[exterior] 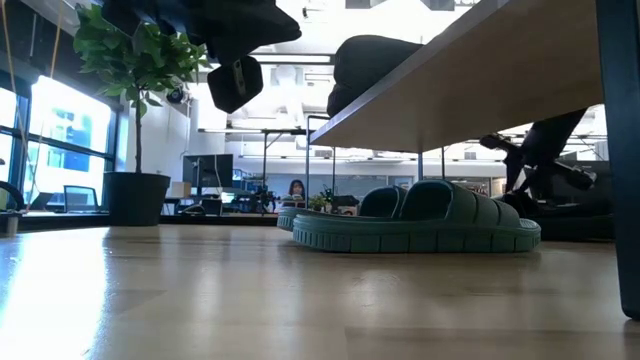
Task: Pick and place slides into the shelf
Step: Put the black slides under the shelf
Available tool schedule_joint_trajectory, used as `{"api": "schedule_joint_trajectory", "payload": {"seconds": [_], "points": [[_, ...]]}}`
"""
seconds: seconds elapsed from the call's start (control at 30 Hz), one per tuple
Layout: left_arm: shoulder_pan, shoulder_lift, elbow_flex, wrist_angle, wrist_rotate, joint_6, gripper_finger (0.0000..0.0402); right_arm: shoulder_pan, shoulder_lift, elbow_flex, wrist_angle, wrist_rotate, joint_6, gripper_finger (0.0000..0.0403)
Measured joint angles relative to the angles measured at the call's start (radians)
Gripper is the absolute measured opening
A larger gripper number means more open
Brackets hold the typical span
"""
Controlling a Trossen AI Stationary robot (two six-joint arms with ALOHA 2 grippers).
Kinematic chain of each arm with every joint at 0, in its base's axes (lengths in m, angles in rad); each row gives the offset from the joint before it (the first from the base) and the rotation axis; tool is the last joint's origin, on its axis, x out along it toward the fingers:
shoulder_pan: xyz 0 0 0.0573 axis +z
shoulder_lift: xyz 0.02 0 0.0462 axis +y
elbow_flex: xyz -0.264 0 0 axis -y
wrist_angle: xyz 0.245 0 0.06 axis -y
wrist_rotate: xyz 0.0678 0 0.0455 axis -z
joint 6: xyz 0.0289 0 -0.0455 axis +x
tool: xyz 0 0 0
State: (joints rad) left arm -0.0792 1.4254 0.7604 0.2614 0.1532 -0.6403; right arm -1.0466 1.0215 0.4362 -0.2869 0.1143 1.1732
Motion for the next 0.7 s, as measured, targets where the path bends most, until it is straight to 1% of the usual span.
{"api": "schedule_joint_trajectory", "payload": {"seconds": [0.07,0.2,0.27,0.43,0.6,0.7], "points": [[0.000,0.000,0.000,0.000,0.000,0.000,0.0001,0.000,-0.002,0.000,0.016,-0.006,-0.024,0.0007],[0.000,0.000,0.000,0.000,0.000,0.000,0.0001,0.001,-0.041,0.000,0.039,-0.013,-0.022,0.0003],[0.000,0.000,0.000,-0.001,0.000,0.001,0.0001,0.001,-0.077,0.000,0.038,0.000,-0.026,0.0003],[0.000,0.000,0.000,-0.002,0.000,0.005,0.0001,0.001,-0.200,0.000,-0.007,0.051,-0.022,0.0001],[0.000,0.000,0.000,-0.003,0.000,0.006,0.0001,0.000,-0.341,0.000,-0.103,0.119,-0.022,0.0001],[0.000,0.000,0.000,-0.003,0.000,0.007,0.0001,0.000,-0.422,0.000,-0.114,0.142,-0.022,0.0001]]}}
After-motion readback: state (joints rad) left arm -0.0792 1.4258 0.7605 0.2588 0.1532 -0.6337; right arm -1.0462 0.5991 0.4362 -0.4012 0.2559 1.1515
